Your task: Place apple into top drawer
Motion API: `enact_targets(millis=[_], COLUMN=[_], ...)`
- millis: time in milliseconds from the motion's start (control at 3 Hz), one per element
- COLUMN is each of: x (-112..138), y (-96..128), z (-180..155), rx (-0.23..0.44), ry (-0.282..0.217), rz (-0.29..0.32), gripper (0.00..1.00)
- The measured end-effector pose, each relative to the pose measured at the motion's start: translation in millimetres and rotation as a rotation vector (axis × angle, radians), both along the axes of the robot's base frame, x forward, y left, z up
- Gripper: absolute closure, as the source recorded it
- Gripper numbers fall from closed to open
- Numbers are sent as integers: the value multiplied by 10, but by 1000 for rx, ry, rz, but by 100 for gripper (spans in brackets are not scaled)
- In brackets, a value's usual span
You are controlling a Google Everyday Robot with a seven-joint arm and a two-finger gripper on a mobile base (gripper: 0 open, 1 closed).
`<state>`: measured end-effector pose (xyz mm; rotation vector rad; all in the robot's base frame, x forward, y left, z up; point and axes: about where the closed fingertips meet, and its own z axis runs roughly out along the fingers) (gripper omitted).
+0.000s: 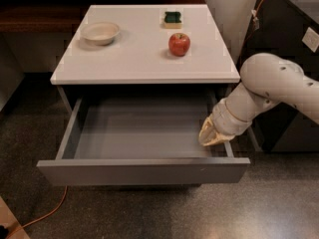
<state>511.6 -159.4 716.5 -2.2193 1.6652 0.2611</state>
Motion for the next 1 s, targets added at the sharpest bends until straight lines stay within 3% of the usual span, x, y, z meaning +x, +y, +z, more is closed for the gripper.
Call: enact_targets(millis=[333, 667, 1000], x=[132, 399, 575], y=[161, 519, 789], z=[306, 749, 972], rx=[17, 71, 146], ry=[-28, -59, -29], rz=[15, -38, -107], gripper=[100, 79, 56])
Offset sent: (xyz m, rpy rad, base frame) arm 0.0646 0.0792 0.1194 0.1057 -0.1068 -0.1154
